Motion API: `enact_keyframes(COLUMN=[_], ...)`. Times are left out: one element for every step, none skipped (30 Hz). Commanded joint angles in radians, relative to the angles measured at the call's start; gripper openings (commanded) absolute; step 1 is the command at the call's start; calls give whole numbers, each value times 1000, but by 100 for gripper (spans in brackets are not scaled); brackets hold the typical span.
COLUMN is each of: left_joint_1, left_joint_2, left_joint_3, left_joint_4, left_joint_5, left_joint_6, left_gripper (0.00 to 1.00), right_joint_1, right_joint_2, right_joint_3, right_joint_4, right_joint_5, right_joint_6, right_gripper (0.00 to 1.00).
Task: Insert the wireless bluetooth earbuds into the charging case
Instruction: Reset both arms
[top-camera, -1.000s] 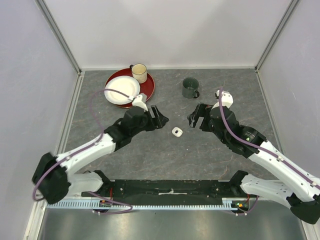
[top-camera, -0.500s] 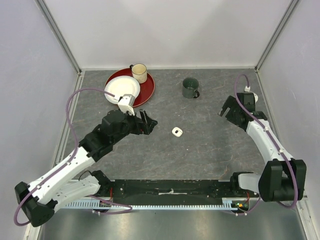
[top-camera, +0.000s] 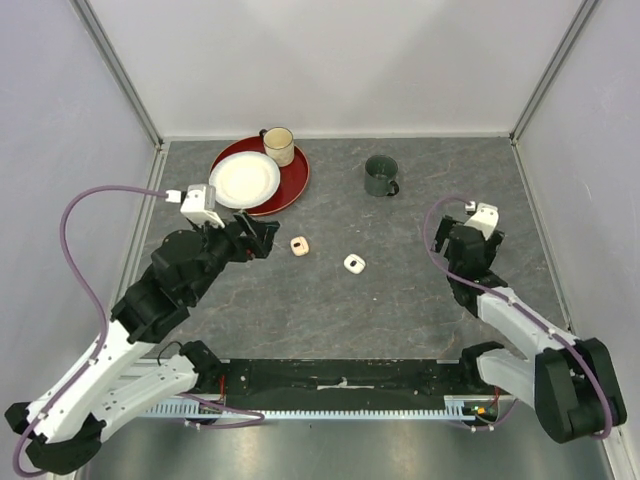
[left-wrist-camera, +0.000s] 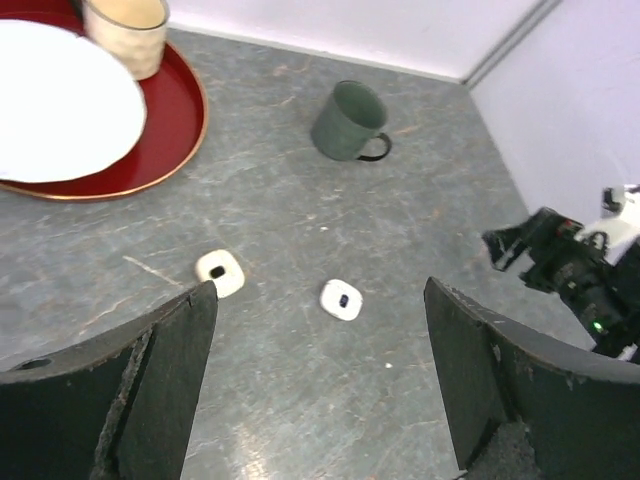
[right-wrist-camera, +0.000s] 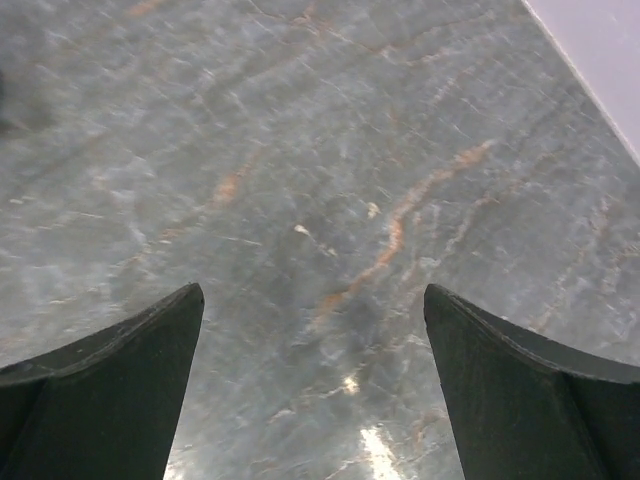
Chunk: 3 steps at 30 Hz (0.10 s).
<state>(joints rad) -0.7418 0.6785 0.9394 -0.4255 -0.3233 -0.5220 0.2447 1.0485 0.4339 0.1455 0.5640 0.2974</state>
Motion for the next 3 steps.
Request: enact_keyframes(left_joint_1=[1, 1, 1], left_joint_2=[46, 49, 50], left_joint_3=[36, 30, 26], left_joint_4=[-78, -78, -76], left_joint_5=[-135, -163, -177], left_joint_6=[56, 53, 51], left_gripper=[90, 90, 90], right_joint_1=[10, 11, 10], right_joint_2=[67, 88, 99], right_joint_3=[-111, -142, -173], right_joint_4=[323, 382, 505], right_joint_5=[161, 169, 151], right_joint_6=[-104, -113, -136], right_gripper=[98, 98, 98])
